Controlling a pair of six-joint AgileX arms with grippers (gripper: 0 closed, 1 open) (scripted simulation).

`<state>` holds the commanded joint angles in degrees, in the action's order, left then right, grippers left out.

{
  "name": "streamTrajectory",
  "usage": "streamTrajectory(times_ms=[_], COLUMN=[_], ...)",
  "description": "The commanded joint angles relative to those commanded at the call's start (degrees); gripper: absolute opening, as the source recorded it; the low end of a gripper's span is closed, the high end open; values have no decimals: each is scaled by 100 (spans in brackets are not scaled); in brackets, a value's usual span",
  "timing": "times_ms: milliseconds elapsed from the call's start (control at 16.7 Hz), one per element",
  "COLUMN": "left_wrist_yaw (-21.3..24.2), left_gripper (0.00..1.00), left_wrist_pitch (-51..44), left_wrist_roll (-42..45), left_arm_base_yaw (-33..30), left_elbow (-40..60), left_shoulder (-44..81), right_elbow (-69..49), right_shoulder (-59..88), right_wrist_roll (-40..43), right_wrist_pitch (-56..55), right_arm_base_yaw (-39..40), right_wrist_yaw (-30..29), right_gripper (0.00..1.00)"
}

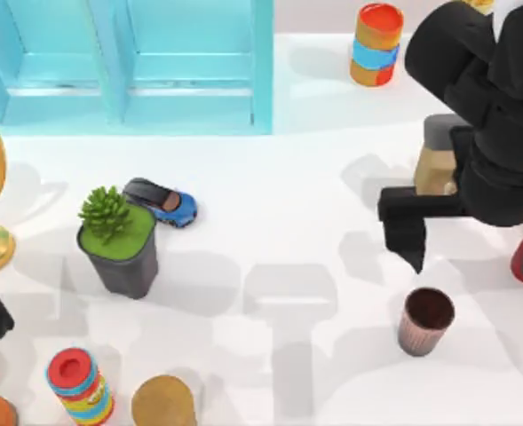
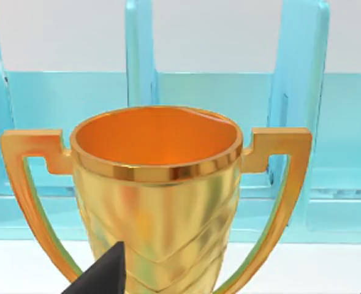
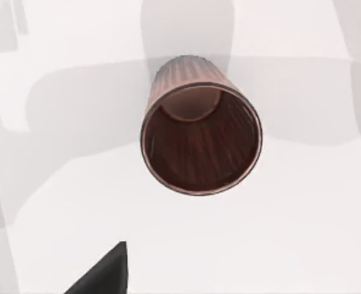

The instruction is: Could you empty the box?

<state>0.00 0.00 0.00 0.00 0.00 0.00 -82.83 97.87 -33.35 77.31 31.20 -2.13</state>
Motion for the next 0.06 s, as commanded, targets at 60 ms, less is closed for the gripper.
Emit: streamTrajectory(times_ms=[60], left_wrist_yaw=[0], left_gripper=[100], left_wrist_pitch=[0], left_wrist_roll=[0], left_arm_base_yaw=[0], left_elbow=[0], left_shoulder=[0], right_elbow=[-9], right_shoulder=[-3], right_wrist_roll=[0], right_wrist_pitch=[11], right_arm_base_yaw=[0], right_wrist_yaw=[1], right_gripper=[100])
